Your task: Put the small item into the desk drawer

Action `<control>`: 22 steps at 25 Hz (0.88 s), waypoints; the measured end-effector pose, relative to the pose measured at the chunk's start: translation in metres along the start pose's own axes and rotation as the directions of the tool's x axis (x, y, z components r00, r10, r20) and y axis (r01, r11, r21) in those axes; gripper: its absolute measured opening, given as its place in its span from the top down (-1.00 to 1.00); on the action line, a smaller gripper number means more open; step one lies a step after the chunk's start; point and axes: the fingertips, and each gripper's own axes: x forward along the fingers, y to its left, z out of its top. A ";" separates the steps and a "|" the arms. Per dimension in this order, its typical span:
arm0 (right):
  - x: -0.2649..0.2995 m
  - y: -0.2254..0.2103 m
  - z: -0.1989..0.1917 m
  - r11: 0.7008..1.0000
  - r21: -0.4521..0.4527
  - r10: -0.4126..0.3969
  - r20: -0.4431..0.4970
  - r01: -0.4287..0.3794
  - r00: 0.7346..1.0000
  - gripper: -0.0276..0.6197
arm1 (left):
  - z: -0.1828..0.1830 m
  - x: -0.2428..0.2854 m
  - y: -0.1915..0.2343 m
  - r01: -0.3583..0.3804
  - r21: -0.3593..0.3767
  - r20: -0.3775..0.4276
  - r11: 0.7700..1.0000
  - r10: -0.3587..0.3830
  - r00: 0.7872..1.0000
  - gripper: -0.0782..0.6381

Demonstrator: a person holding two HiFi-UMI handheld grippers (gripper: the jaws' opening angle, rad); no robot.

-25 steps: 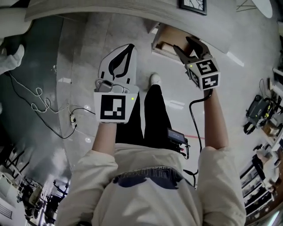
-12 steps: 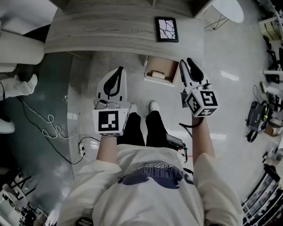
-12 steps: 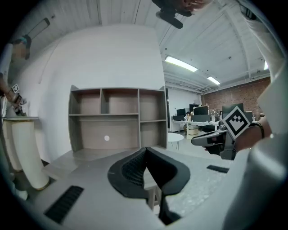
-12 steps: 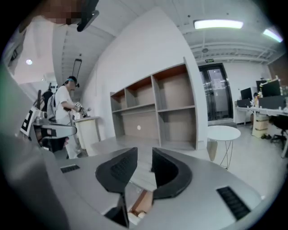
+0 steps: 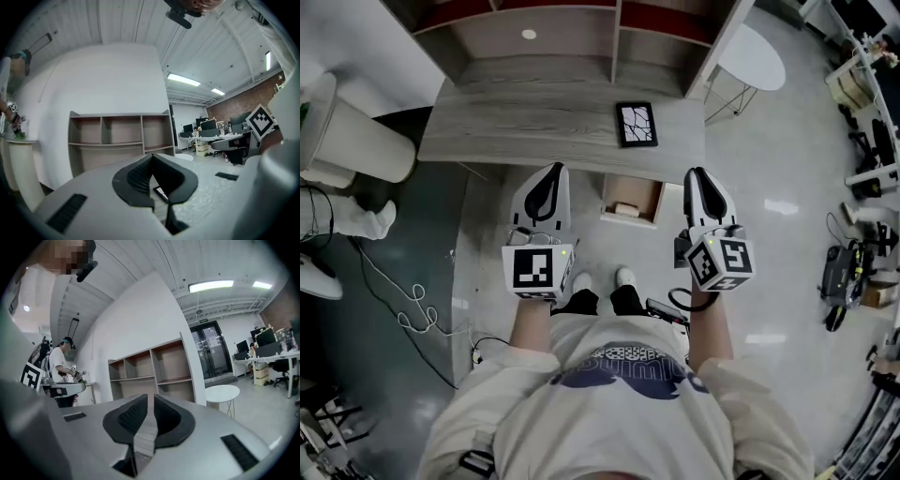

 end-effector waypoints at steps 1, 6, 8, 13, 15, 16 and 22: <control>-0.002 0.001 0.003 1.000 -0.007 -0.004 0.003 0.004 1.000 0.80 | 0.003 0.001 -0.001 0.003 0.006 0.005 1.000 -0.003 1.000 0.76; -0.007 0.006 0.020 1.000 -0.010 -0.012 0.035 0.012 0.999 0.82 | 0.027 0.007 -0.004 0.017 0.025 0.051 1.000 -0.019 0.999 0.76; -0.008 0.009 0.024 1.000 -0.028 -0.012 0.038 0.013 0.999 0.83 | 0.032 0.009 -0.003 0.020 0.035 0.063 0.999 -0.023 0.998 0.76; -0.009 0.015 0.034 0.995 -0.096 -0.035 0.059 0.041 0.998 0.92 | 0.044 0.012 0.000 0.020 0.045 0.103 0.999 -0.025 0.994 0.76; -0.010 0.020 0.040 0.990 -0.136 -0.035 0.081 0.046 0.996 0.92 | 0.046 0.011 0.000 0.018 0.047 0.111 0.999 -0.023 0.993 0.76; -0.010 0.023 0.045 0.986 -0.160 -0.034 0.096 0.049 0.995 0.92 | 0.048 0.011 0.000 0.017 0.049 0.116 0.999 -0.023 0.993 0.76; -0.014 0.039 0.067 0.962 -0.263 -0.023 0.171 0.069 0.985 0.92 | 0.058 0.008 -0.002 0.016 0.055 0.145 0.998 -0.024 0.989 0.76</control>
